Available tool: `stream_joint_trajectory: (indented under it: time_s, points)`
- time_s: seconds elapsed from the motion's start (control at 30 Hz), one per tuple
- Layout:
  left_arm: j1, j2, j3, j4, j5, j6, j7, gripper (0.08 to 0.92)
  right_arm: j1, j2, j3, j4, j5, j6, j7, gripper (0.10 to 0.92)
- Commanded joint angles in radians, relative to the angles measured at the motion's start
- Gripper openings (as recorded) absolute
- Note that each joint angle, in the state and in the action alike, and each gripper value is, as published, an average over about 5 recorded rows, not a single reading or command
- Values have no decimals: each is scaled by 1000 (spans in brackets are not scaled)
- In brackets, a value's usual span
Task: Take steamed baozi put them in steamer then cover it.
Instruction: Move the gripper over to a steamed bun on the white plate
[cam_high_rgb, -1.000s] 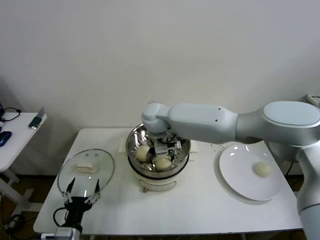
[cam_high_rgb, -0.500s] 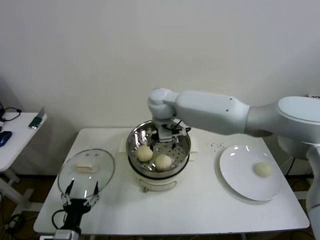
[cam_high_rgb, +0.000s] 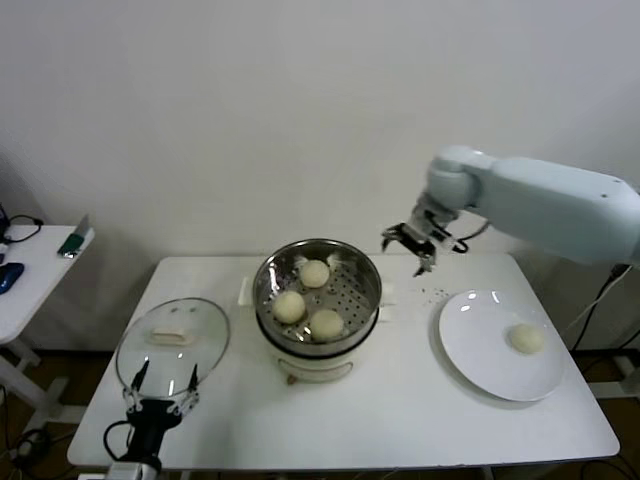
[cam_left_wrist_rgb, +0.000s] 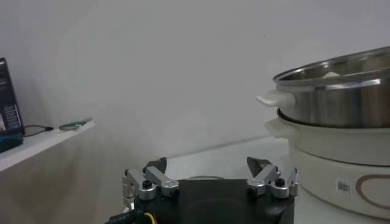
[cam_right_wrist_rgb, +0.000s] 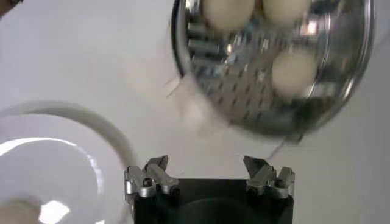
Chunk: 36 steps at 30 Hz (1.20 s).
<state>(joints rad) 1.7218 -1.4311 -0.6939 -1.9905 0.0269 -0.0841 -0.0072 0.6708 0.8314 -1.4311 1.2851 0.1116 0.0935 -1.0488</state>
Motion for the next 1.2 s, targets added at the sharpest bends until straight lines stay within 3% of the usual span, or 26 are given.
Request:
stream_joint_trajectory:
  time_s: [0.03,0.5,1.2]
  points:
    - [-3,-4,0,-3,1,3,0,823,-169,-299,42,-106,41,-251,-21,823]
    - [-2,-13,-14,-16,14,12,-4,823,-623,-234,497,-409,-237,-121,-67,823]
    - [5,-25,-14,0,23,9,-5,823,-682,-95,613,-567,-323,-87,-67,823]
